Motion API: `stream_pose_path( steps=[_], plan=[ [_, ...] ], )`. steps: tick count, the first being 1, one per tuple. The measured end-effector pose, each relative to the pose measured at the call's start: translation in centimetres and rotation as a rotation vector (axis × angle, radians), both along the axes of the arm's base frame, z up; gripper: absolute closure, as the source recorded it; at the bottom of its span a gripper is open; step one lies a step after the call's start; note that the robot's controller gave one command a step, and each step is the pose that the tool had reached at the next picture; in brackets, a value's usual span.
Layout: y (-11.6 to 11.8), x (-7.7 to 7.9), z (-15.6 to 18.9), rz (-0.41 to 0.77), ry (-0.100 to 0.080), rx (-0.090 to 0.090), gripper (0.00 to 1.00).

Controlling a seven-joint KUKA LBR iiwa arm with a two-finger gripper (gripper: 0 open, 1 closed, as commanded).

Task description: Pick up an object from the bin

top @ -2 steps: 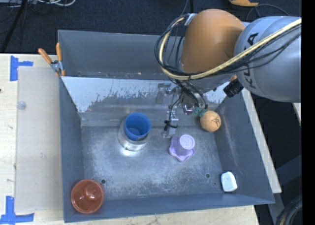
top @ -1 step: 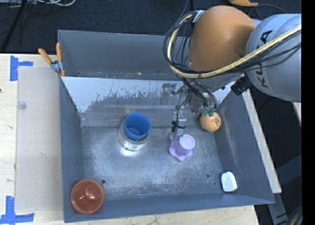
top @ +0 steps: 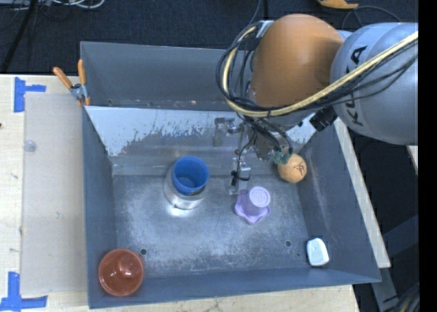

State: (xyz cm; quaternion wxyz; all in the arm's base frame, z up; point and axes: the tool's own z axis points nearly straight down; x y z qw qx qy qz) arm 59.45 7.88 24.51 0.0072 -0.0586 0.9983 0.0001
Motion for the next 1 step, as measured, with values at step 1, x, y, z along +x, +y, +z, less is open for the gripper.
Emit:
stream_pose_path(
  steps=[1],
  plan=[
    [1.50, -0.77, -5.81, 0.058, 0.017, 0.000, 0.00]
  ],
)
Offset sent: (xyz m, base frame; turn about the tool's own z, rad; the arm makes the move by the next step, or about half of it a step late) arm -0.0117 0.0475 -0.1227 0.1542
